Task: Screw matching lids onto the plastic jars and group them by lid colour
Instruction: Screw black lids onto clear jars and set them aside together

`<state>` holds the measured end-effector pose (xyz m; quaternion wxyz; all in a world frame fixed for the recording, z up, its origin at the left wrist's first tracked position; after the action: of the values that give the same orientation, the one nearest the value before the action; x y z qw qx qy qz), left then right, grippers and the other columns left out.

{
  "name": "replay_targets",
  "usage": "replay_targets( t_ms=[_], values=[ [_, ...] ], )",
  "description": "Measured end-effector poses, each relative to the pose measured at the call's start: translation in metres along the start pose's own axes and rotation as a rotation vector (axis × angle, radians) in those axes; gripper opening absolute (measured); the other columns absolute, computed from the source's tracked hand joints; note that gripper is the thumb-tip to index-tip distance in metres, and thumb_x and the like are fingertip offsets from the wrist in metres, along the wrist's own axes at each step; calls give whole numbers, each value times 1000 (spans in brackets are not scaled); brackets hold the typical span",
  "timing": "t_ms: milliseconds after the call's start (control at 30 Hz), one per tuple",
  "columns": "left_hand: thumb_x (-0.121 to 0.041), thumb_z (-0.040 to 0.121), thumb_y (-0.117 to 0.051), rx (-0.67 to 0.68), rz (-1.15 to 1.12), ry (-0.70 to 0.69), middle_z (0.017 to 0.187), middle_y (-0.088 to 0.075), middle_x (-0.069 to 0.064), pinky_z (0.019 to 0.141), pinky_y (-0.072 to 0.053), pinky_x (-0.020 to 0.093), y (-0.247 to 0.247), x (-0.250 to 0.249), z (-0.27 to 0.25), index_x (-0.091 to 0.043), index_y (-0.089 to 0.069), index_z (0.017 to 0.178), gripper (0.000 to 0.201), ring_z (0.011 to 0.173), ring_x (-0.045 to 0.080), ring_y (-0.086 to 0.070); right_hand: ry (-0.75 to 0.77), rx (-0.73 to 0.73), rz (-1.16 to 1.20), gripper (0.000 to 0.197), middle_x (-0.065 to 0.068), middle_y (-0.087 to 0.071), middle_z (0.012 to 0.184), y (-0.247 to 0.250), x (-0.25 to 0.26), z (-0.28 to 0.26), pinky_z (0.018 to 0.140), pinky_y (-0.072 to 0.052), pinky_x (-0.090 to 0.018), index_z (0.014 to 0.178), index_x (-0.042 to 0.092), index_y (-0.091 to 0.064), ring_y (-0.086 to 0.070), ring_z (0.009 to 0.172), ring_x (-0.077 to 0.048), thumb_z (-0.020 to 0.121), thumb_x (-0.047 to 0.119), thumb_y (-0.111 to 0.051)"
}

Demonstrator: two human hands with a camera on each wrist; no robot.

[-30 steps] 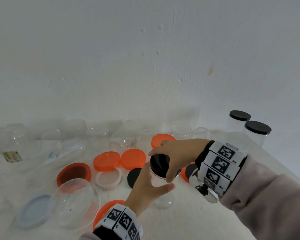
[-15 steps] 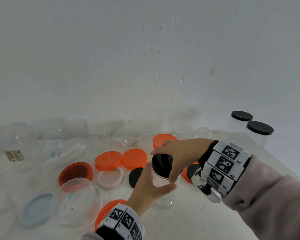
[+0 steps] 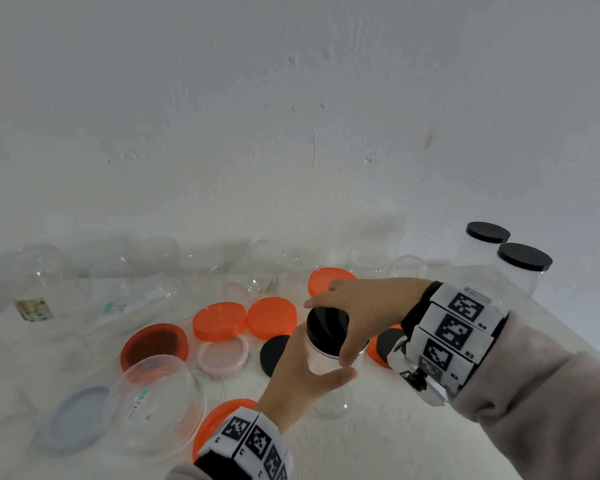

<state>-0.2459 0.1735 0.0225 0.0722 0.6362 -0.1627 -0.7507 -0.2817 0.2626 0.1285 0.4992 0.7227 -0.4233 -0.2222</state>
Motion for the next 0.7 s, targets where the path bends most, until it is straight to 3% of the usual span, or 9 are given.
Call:
replay_targets(
  t_ms=[67,133,267,333,400,500,600,700],
  values=[
    [-45,70,-81,2,4,0,131,-48,-20,107,-38,25,0,0,0,-38,-31,136,83,123,-1,-45,28,-11,-5,88,11,-38,115,2,1,-1,85,-45,-30,145,38,-31,-44,111,-15,72,41,-79],
    [-45,70,-81,3,-2,0,132,-47,-19,109,-38,28,0,0,0,-36,-31,138,85,125,1,-45,51,-56,3,83,14,-41,111,4,3,-1,82,-42,-27,143,36,-37,-43,106,-10,71,43,-79],
    [-45,70,-80,5,-16,-7,134,-49,-16,110,-39,35,0,-1,-1,-34,-31,140,86,126,3,-45,68,-142,2,61,17,-51,96,5,4,1,66,-42,-21,120,34,-55,-52,89,-5,67,54,-78],
    [-45,70,-80,15,-29,-9,135,-49,-16,110,-39,36,0,-1,-1,-34,-31,140,86,127,4,-46,69,-168,3,49,15,-51,87,5,4,2,58,-37,-19,104,35,-56,-51,77,-3,66,57,-76],
    [-46,70,-80,25,-30,-9,135,-49,-16,110,-39,37,0,-1,-1,-35,-31,140,87,127,4,-46,68,-175,2,51,14,-51,86,4,4,2,56,-35,-19,106,33,-57,-49,75,-2,66,59,-76],
    [-47,70,-80,28,-25,-11,133,-50,-19,110,-39,35,1,1,-1,-39,-31,137,84,125,1,-46,64,-145,12,61,14,-50,93,4,4,1,62,-40,-20,119,32,-55,-50,80,-4,68,56,-76],
    [-50,69,-80,28,-2,-10,131,-48,-23,109,-38,29,1,1,-1,-50,-29,128,78,123,-4,-45,72,-92,-9,75,11,-46,109,2,5,-2,81,-48,-28,138,33,-43,-48,100,-11,72,49,-77],
    [-49,68,-81,24,-12,-9,130,-49,-22,108,-39,30,1,2,-1,-46,-31,132,81,122,-3,-46,105,-131,-13,70,8,-51,114,4,8,-5,87,-50,-31,135,30,-48,-50,104,-13,73,47,-77]
  ],
)
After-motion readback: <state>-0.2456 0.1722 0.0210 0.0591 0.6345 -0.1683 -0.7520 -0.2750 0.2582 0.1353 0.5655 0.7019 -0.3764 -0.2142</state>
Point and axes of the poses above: each hand's wrist, its own z-axis towards the middle knuckle, its own y-axis out of the back of the hand, x = y × z, the point moved 6 cm from there along z, towards the middle knuckle
